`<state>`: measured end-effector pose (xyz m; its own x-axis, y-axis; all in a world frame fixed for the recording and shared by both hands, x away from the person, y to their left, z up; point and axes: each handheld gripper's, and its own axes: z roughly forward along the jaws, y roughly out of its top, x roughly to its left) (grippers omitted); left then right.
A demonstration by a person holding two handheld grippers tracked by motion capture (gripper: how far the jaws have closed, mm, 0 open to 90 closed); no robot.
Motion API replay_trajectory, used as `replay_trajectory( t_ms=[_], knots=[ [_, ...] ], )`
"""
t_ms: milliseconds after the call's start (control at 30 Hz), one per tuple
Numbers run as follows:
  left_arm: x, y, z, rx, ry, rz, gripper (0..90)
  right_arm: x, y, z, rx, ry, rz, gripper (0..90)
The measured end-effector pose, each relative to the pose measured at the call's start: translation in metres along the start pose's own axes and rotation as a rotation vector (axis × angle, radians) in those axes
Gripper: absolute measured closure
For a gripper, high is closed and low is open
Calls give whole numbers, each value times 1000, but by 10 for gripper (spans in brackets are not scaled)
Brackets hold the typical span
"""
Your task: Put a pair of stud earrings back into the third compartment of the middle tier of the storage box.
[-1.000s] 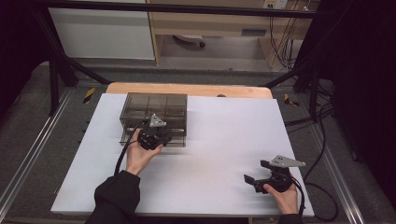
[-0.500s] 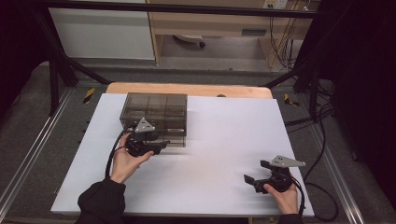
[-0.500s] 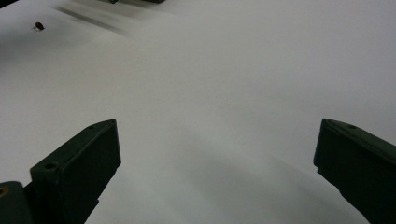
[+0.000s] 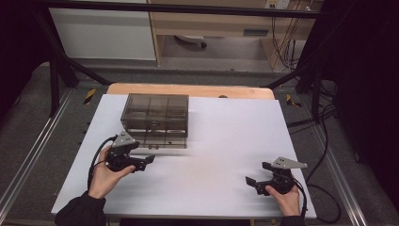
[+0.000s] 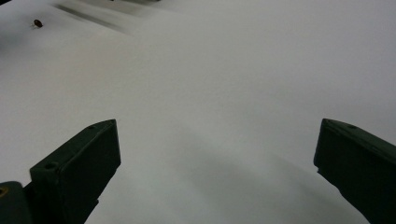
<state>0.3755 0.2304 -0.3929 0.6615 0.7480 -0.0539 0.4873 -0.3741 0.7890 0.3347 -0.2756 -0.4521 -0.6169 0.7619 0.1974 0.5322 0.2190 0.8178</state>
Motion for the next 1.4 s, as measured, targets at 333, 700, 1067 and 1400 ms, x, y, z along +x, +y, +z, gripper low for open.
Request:
replay_trajectory(
  t_ms=[333, 700, 1067, 1400],
  knots=[
    [2, -26, -4, 29, 17, -5, 110, 0, 0, -1, 2, -1, 2, 11],
    [5, -50, -1, 71, 34, -10, 248, 0, 0, 1, 3, -1, -3, 11],
    [8, -58, 6, 118, 40, -30, 537, 0, 0, 1, 6, 0, -4, 12],
    [11, -60, 9, 121, 43, -37, 699, 0, 0, 1, 5, -1, -5, 12]
  ],
)
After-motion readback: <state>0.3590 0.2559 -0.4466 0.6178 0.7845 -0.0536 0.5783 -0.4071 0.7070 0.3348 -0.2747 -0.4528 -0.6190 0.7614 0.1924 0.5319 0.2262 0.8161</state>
